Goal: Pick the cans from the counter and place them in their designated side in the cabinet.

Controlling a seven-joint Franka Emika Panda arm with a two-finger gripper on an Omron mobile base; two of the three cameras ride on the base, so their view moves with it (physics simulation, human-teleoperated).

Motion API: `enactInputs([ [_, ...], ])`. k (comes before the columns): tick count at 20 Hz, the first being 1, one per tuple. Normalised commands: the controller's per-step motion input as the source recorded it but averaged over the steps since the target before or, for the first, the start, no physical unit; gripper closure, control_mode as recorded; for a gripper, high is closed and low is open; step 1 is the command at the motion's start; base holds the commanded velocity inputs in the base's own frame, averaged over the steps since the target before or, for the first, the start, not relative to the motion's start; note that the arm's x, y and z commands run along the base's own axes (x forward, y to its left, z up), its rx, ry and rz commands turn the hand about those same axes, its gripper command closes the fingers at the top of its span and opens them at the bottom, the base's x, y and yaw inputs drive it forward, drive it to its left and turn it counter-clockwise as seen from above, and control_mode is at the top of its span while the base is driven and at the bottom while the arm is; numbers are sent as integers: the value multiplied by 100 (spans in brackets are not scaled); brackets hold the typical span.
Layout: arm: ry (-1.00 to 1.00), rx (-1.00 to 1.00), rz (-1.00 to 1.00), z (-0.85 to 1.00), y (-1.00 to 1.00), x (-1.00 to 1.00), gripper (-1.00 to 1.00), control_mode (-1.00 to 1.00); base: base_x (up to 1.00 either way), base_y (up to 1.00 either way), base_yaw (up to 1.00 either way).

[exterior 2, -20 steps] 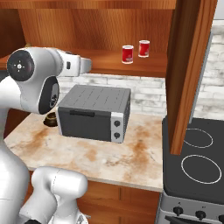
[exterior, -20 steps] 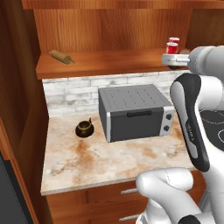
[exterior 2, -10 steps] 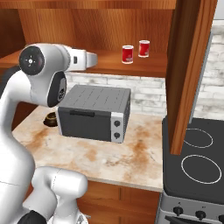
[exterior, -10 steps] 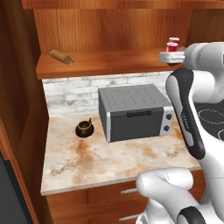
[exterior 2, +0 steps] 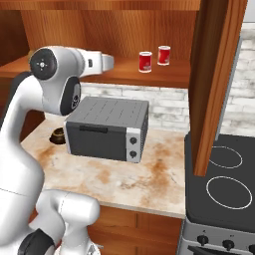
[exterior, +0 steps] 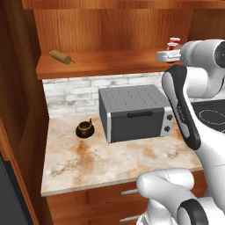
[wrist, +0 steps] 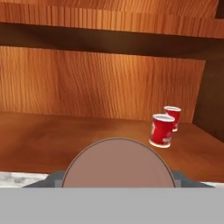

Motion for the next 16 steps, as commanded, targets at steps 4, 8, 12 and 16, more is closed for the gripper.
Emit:
enactInputs([
  [4,0,-5,0,0,-4,27,100,-100,0,0,0],
  [8,1,-4,0,0,-4,25,100,-100,0,0,0],
  [12,4,-2,0,-2,-1,23,100,-100,0,0,0],
  [16,7,-1,0,-10,-1,25,100,-100,0,0,0],
])
